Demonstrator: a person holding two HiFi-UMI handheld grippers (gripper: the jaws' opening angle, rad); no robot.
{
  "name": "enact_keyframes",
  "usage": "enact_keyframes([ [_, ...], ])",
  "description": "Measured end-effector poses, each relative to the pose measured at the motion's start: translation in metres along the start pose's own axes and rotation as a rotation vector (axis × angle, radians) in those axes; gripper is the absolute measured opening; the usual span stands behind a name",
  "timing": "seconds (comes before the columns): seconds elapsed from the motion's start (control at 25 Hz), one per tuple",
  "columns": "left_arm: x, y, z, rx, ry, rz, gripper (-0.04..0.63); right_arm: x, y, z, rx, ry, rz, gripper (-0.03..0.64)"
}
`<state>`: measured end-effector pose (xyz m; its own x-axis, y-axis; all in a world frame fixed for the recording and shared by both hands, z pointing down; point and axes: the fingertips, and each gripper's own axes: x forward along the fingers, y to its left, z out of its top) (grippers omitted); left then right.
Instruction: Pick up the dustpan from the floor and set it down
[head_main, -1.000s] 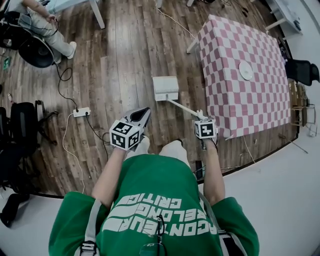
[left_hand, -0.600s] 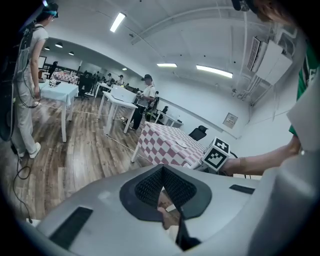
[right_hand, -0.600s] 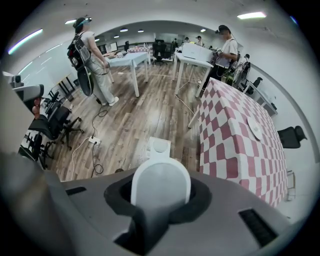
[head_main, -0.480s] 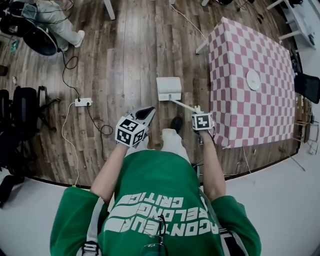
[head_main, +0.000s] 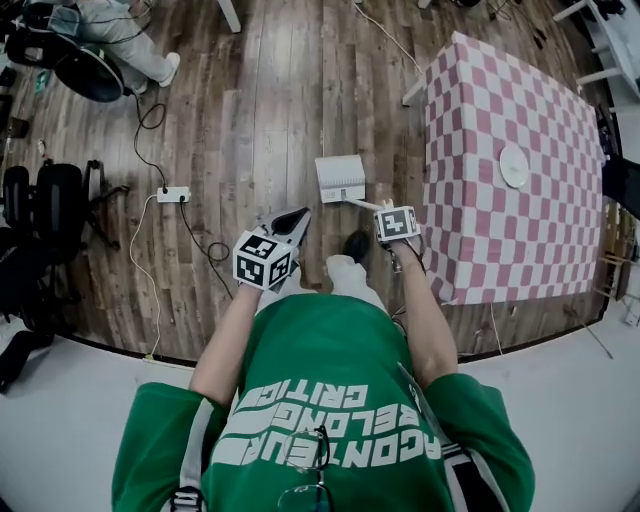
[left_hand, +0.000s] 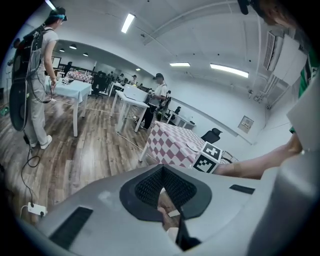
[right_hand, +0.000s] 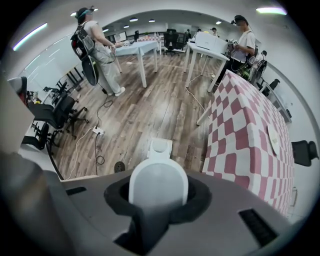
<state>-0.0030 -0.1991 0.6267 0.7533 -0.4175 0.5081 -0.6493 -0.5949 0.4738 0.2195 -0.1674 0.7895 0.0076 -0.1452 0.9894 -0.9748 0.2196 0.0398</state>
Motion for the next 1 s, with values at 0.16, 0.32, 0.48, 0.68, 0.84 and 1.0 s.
enact_keyframes([
  [0.16,0.004,0.004,0.006,-0.007,-0.007,0.017,-0.005,0.020,0.006,0.008,-0.005,0.018,0.027,0.106],
  [0.32,0.004,0.009,0.008,-0.018,-0.010,0.034,-0.005,0.034,0.009,0.016,-0.018,0.033,0.020,0.106],
  [0.48,0.000,0.017,0.007,-0.033,-0.007,0.050,-0.005,0.047,0.010,0.020,-0.008,0.058,0.018,0.106],
  [0.68,-0.006,0.027,0.004,-0.053,-0.002,0.067,-0.005,0.057,0.012,0.026,-0.009,0.079,0.014,0.106],
  [0.84,-0.007,0.033,0.005,-0.064,0.000,0.072,-0.005,0.062,0.015,0.029,-0.014,0.089,0.009,0.106],
  [1.0,-0.007,0.037,0.008,-0.066,-0.002,0.067,-0.005,0.063,0.015,0.036,-0.014,0.101,0.006,0.106],
])
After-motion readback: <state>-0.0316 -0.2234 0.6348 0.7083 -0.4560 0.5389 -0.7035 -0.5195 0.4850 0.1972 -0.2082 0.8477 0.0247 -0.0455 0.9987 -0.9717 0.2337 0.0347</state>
